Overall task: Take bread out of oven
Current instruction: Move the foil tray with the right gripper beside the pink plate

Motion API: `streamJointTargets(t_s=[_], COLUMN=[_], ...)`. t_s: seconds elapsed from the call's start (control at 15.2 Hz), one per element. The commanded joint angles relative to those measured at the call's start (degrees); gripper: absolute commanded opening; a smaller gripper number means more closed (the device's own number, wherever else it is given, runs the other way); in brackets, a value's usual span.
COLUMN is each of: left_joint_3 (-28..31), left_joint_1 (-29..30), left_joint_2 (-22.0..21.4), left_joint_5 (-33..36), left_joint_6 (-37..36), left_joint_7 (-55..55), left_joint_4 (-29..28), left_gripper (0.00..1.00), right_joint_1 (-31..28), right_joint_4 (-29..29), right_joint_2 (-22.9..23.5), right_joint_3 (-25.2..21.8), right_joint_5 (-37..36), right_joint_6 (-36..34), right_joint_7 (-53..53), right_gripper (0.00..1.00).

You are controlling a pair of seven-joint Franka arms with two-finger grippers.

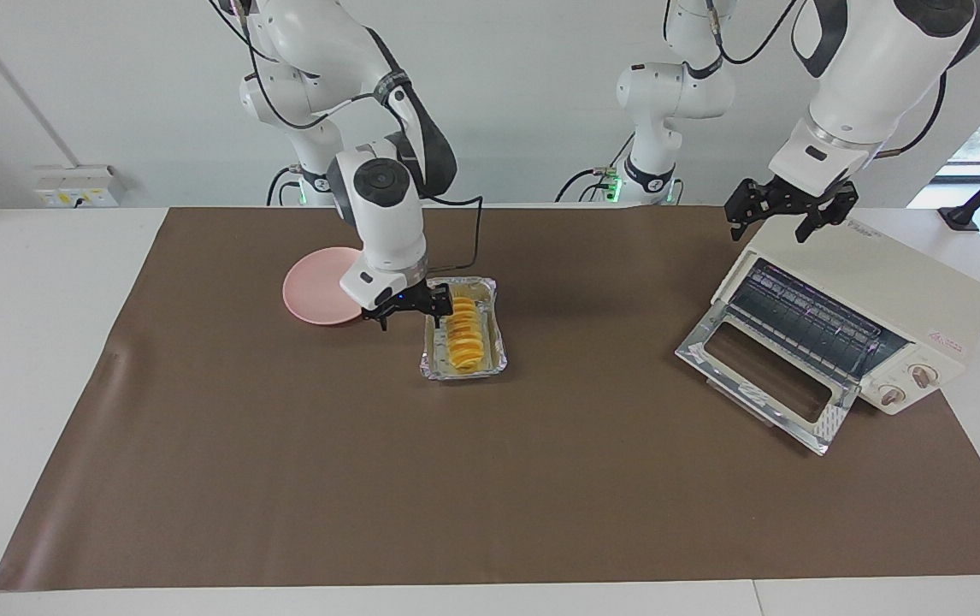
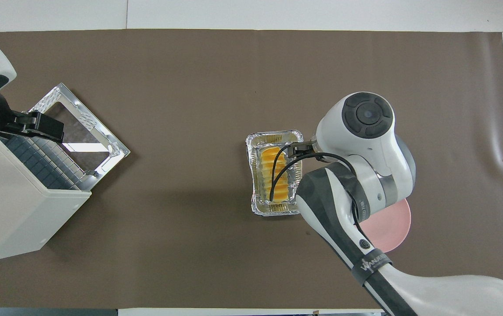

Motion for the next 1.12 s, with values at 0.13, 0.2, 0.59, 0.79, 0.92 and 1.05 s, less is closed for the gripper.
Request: streamJointTargets(t_s=[0.13,0.2,0.59,0.79,0.92,1.05], left_joint_3=[-2.27,-2.36,-5.26,-5.17,-5.17,-5.17], left_joint_1=[3.55,3.63,4.95,5.39,5.39,5.57], left_joint_2=[-1.72,-1.81,-1.90,-1.28,-0.58,-0.75], left_joint_5=[-3.79,-3.62,-1.16,-1.16,-1.07,-1.15], left_joint_6=[0.94,0.67,0.23,-0.21,0.49,-0.21], left_joint_7=[0.86,0.94,2.25,2.61,2.61,2.61], left_joint_4=[-2.05,-2.05,-2.14,-0.56,-1.34,-1.79], left_gripper=[1.00,1.00,1.00,1.00,1.00,1.00], right_joint_1=[1.34,1.51,1.60,1.43,0.47,-2.16], right_joint_4=[-8.55,-8.90,-8.91,-8.30,-6.46,-4.53], right_joint_2=[-1.37,-1.20,-1.11,-0.76,-0.23,-0.14], right_joint_3=[-0.08,-0.08,0.01,0.01,0.01,0.01], right_joint_5=[-0.21,-0.21,-0.12,0.67,1.72,3.91], right_joint_6=[5.99,6.08,5.99,6.08,5.99,5.38], right_joint_7=[4.72,4.90,4.90,4.38,3.42,-0.87], right_gripper=[1.00,1.00,0.00,0.00,0.00,0.00])
